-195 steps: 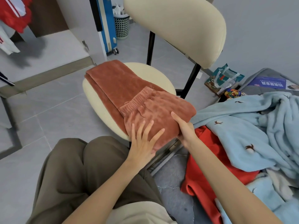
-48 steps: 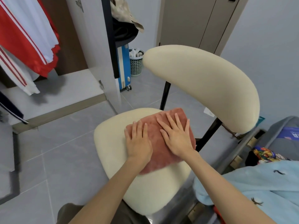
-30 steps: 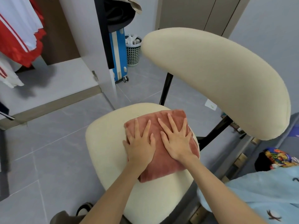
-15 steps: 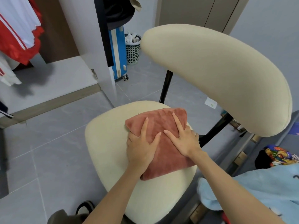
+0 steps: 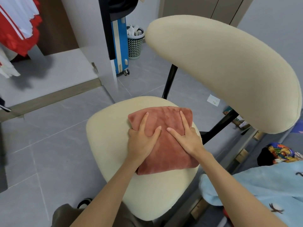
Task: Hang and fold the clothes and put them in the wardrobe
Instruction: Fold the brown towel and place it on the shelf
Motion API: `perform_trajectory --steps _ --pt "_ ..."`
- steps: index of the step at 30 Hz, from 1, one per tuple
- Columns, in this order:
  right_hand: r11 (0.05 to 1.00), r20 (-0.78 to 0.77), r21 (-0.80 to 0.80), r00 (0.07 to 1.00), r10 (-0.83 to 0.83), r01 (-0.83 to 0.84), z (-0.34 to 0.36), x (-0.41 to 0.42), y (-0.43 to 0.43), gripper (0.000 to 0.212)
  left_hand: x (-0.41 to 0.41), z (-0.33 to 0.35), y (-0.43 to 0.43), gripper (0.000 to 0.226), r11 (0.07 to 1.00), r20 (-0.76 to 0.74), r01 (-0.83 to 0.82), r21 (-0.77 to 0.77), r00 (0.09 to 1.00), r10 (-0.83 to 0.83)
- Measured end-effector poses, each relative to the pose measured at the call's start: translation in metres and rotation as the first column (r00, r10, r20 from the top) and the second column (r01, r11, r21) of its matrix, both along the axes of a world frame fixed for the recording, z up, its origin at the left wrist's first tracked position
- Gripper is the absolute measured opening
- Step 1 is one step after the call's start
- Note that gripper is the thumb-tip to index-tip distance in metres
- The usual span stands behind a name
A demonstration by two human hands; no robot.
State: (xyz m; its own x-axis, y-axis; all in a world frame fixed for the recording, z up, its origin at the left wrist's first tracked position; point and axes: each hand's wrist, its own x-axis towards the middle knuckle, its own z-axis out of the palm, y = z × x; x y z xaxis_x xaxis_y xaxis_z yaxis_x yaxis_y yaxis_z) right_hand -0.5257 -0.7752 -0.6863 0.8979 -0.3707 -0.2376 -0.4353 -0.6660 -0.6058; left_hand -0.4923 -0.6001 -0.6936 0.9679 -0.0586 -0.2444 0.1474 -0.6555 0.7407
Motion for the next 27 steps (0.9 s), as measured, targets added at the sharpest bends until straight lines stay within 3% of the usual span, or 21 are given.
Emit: perform_trajectory --steps 9,17,21,27 --pt "0.980 0.028 0.182 0.995 -0.092 0.085 -0.004 0.000 0.008 0.085 0.007 -0.004 0.010 0.083 0.997 -0.017 0.061 -0.051 0.998 -0.062" --pt "0.951 0.041 0.241 0.977 -0.211 0.196 0.012 0.005 0.033 0.091 0.019 0.008 0.028 0.080 0.984 -0.014 0.051 -0.170 0.998 -0.055" --pt "0.942 0.067 0.279 0.975 -0.210 0.184 0.052 0.015 0.064 0.089 0.028 0.050 0.059 0.077 0.950 -0.002 0.025 -0.312 1.000 -0.027" --pt "0.972 0.088 0.222 0.991 -0.105 0.083 0.170 0.045 0.117 0.087 0.044 0.164 0.119 0.073 0.954 0.011 -0.061 -0.294 0.998 0.067"
